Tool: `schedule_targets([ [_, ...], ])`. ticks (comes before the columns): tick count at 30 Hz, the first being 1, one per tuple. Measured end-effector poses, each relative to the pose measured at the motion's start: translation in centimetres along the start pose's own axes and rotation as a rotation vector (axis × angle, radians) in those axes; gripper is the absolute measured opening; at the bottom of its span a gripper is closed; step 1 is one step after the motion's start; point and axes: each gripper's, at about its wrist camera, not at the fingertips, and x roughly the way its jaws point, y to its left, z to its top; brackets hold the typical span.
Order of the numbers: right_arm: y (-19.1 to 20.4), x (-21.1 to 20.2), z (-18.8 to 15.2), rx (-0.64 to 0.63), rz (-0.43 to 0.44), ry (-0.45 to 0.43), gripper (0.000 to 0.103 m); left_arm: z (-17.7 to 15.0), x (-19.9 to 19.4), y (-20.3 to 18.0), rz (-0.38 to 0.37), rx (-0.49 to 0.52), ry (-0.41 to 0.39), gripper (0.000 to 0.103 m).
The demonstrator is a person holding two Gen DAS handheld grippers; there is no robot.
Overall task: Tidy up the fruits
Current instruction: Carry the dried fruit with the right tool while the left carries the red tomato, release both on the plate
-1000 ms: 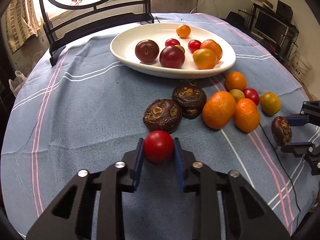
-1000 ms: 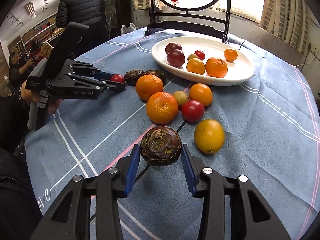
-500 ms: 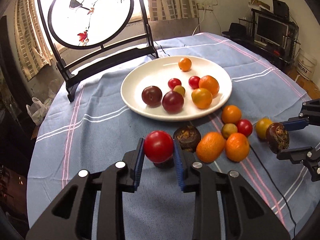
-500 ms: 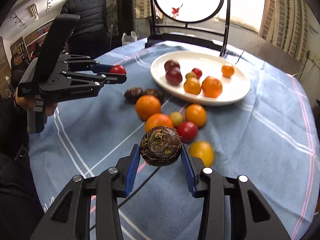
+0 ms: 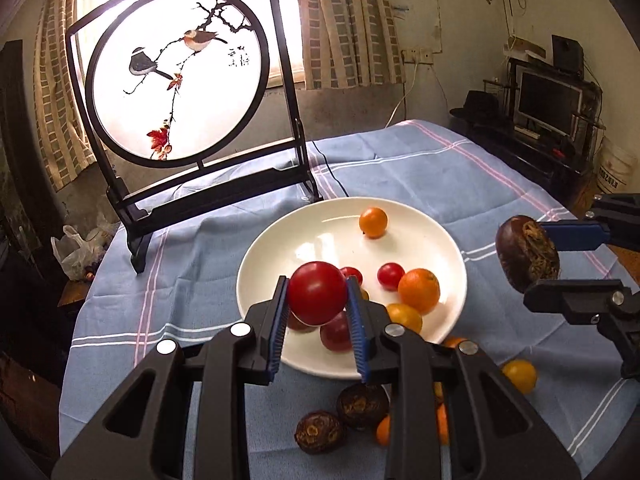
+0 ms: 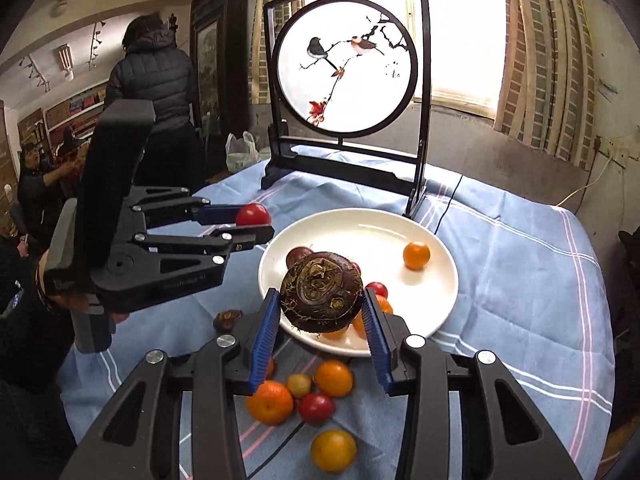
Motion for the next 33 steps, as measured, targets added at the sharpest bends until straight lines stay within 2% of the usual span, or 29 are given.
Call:
schedule_targets([
  [6, -2.0, 0.8, 2.0, 0.058, 0.012, -0.055, 0.042, 1.4, 1.0, 2.1, -0.013, -0.085, -0.021, 0.027],
  [12, -3.3, 3.2, 3.0, 0.125, 0.041, -0.063, 0.042, 1.9, 2.8, 2.5, -0.052, -0.136, -0.007, 0.027],
  [22, -5.2, 9.1, 2.3, 0.223, 0.024, 0.018, 0.042, 0.7, 6.8, 1.6, -0.024, -0.112, 0.067, 0.027],
  [29, -6.4, 12.8, 2.8, 0.224, -0.032, 0.104, 0.042, 0.3, 8.8, 2.0, -0.012, -0.136, 0.093, 0.029],
  [30, -6.6, 13.3, 2.9, 0.228, -0.036, 0.114, 0.043, 0.3, 9.0, 2.0, -0.008, -0.140, 0.090, 0.031],
  [31, -6.7, 13.7, 3.0, 0.230, -0.036, 0.127, 0.043, 0.2, 9.1, 2.0, -0.004, -0.143, 0.084, 0.042],
  [32, -6.8, 14.1, 3.0, 0.232, -0.037, 0.138, 0.050, 0.2, 9.1, 2.0, 0.003, -0.143, 0.076, 0.054],
  [33, -6.8, 14.3, 3.0, 0.234, -0.046, 0.140, 0.058, 0.2, 9.1, 1.9, 0.016, -0.142, 0.064, 0.059],
])
